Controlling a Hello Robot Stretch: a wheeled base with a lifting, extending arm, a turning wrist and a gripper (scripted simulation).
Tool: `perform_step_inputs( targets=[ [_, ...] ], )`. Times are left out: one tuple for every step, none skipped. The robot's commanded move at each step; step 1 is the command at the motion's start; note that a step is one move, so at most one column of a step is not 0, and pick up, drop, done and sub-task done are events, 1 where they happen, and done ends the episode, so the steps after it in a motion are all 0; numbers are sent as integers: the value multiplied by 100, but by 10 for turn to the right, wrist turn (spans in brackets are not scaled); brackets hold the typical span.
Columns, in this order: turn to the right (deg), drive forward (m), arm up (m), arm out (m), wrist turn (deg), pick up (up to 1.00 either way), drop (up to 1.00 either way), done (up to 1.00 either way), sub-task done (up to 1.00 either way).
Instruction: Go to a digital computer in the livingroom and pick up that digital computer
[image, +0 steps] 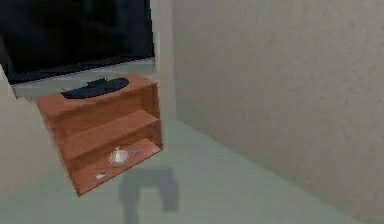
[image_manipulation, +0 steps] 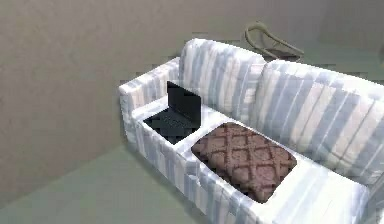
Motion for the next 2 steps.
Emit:
perform_step_inputs(
  targets=[
    [450,0,0,0,0,0,0,0,0],
    [360,0,0,0,0,0,0,0,0]
  ],
)
